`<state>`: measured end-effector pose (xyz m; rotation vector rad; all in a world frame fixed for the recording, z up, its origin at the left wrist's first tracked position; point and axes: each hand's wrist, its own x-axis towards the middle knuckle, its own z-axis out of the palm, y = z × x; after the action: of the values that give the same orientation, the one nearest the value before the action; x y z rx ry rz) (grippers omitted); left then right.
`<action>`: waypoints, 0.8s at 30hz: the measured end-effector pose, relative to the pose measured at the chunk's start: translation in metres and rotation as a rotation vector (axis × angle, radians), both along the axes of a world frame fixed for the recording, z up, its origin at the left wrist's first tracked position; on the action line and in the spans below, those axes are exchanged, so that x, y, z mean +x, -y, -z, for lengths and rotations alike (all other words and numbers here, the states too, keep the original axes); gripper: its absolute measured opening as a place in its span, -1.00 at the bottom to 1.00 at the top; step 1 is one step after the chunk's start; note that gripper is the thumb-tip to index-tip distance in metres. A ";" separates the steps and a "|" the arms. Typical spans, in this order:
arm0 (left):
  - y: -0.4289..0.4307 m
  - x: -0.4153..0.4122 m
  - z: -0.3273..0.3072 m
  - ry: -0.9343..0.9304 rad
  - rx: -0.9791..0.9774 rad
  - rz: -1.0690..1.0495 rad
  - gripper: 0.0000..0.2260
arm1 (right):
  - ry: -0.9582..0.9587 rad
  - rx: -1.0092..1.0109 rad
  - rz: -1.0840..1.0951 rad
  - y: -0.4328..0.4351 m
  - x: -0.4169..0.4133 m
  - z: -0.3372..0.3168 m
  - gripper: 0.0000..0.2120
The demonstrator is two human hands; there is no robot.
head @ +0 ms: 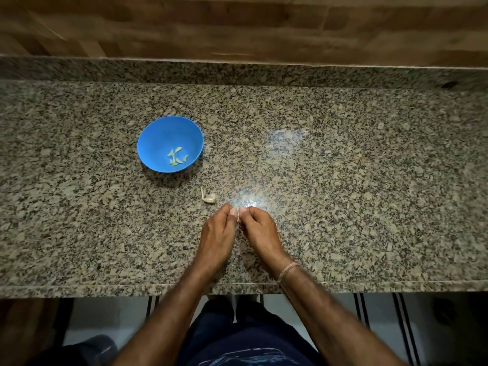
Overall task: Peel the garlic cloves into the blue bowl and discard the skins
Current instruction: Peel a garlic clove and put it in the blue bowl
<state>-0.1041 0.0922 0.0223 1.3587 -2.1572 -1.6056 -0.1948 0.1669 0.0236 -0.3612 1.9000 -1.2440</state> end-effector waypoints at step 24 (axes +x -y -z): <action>-0.001 -0.005 0.007 -0.048 0.192 -0.226 -0.78 | -0.086 -0.027 -0.093 -0.002 -0.006 0.004 -0.76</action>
<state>-0.1087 0.0930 0.0150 1.5362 -1.7858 -1.7691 -0.2006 0.1689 0.0200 -0.5190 1.9179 -1.2104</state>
